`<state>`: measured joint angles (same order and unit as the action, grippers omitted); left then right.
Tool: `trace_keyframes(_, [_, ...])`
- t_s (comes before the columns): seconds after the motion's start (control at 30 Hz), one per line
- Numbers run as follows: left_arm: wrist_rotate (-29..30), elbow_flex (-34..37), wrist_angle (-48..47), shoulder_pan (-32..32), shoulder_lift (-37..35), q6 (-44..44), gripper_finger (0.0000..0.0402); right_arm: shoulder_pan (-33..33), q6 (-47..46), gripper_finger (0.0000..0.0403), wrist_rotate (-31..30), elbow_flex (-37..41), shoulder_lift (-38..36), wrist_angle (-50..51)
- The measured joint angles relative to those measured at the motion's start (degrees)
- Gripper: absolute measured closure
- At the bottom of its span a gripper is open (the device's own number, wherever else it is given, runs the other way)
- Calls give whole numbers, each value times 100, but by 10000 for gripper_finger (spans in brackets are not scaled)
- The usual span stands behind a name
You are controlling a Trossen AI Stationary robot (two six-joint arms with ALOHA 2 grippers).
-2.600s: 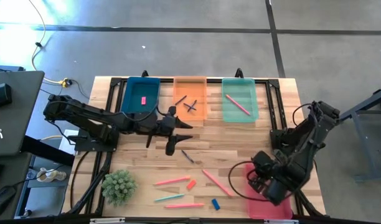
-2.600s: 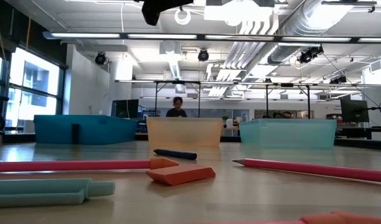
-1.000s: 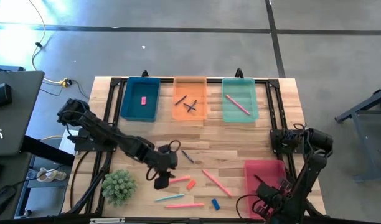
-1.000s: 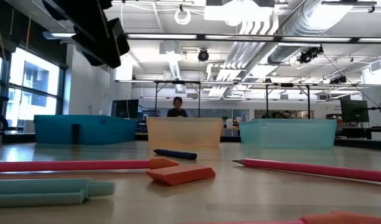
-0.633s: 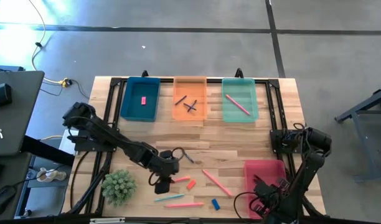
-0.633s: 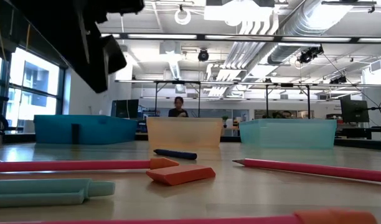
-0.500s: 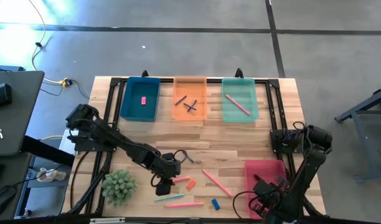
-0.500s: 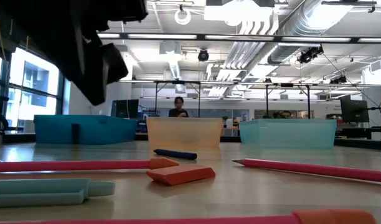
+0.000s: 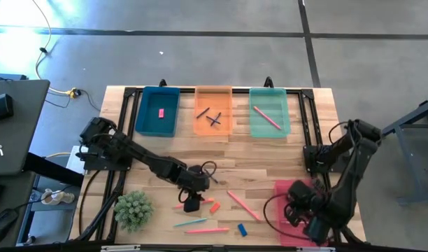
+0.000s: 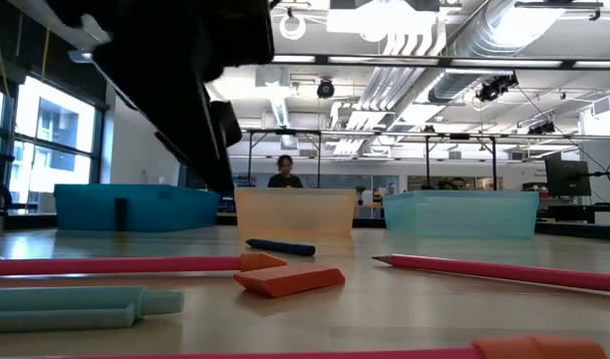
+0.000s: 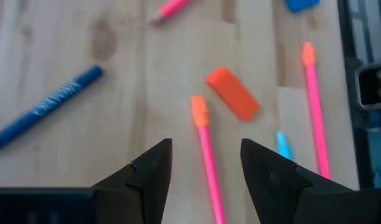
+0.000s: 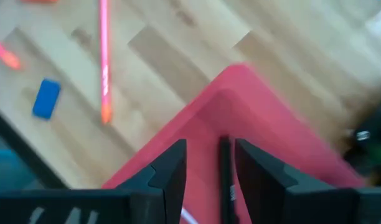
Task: Sort crayons/erasers/pens/pencils in bins
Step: Put the top left pink pencil into the light green bin
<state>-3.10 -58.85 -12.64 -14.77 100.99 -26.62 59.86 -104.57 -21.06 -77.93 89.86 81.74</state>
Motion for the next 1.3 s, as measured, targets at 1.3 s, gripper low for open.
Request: trace_keyframes(1.3, [236, -1442, -1301, 24, 641, -444, 207, -2030, 2644, 277, -282, 2, -704, 826])
